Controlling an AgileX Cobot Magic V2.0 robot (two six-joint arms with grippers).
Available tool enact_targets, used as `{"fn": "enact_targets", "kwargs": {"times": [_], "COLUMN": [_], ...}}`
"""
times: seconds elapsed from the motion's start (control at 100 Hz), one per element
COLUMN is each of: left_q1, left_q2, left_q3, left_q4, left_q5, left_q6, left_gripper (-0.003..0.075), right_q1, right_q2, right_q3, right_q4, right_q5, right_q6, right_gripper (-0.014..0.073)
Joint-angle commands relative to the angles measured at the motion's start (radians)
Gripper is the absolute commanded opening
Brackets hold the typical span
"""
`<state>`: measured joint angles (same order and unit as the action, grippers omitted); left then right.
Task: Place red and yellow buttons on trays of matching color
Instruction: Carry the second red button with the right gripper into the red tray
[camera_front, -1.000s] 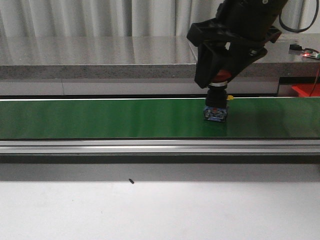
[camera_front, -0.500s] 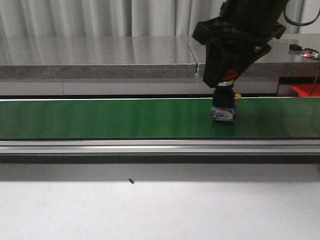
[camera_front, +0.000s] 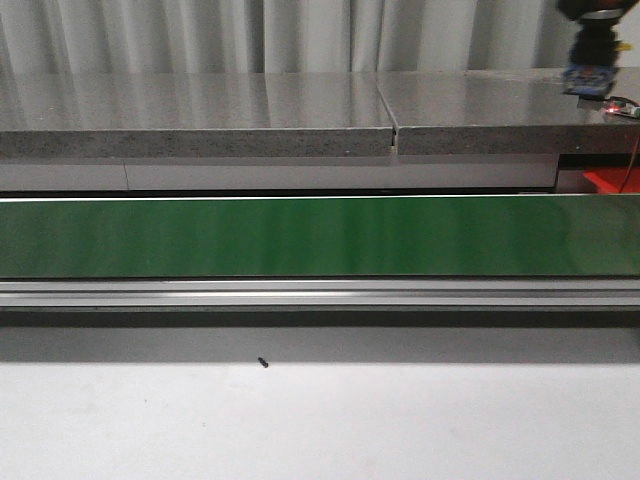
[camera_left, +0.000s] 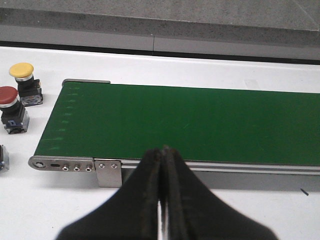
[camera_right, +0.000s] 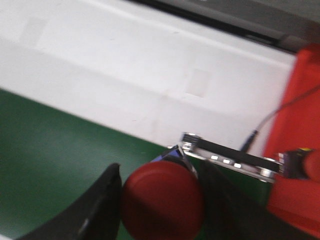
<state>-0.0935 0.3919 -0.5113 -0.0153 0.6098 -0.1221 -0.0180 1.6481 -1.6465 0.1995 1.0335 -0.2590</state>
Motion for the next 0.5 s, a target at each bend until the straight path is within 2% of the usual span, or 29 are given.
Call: {"fn": "enact_targets", "kwargs": {"times": [0.0, 0.15, 0.23, 0.37, 0.49], "left_q1": [-0.007, -0.007, -0.007, -0.007, -0.007], "left_q2": [0.005, 0.005, 0.005, 0.005, 0.005], "left_q3": [-0.023, -0.023, -0.023, -0.023, -0.023], "left_q4": [-0.002, -0.002, -0.002, -0.002, -0.002], "left_q5": [-0.082, -0.082, -0.082, -0.082, -0.082], "left_q6": [0.000, 0.000, 0.000, 0.000, 0.000], "left_gripper": [-0.0020, -0.0020, -0.0020, -0.0020, -0.0020], "right_q1": [-0.128, -0.328, -0.399, -0.478, -0.503], "right_q2": [-0.048, -0.002, 0.034, 0.117, 0.196], "right_q3": [-0.042, -0.054, -0.063, -0.092, -0.139], "right_q4": [0.041, 0.113, 0.119, 0.119, 0.119], "right_q5": [-0.038, -0.051, -0.053, -0.046, -0.048], "right_q6": [0.004, 0.004, 0.004, -0.008, -0.011], "right_gripper": [0.0134, 0.0134, 0.0134, 0.0134, 0.0134]}}
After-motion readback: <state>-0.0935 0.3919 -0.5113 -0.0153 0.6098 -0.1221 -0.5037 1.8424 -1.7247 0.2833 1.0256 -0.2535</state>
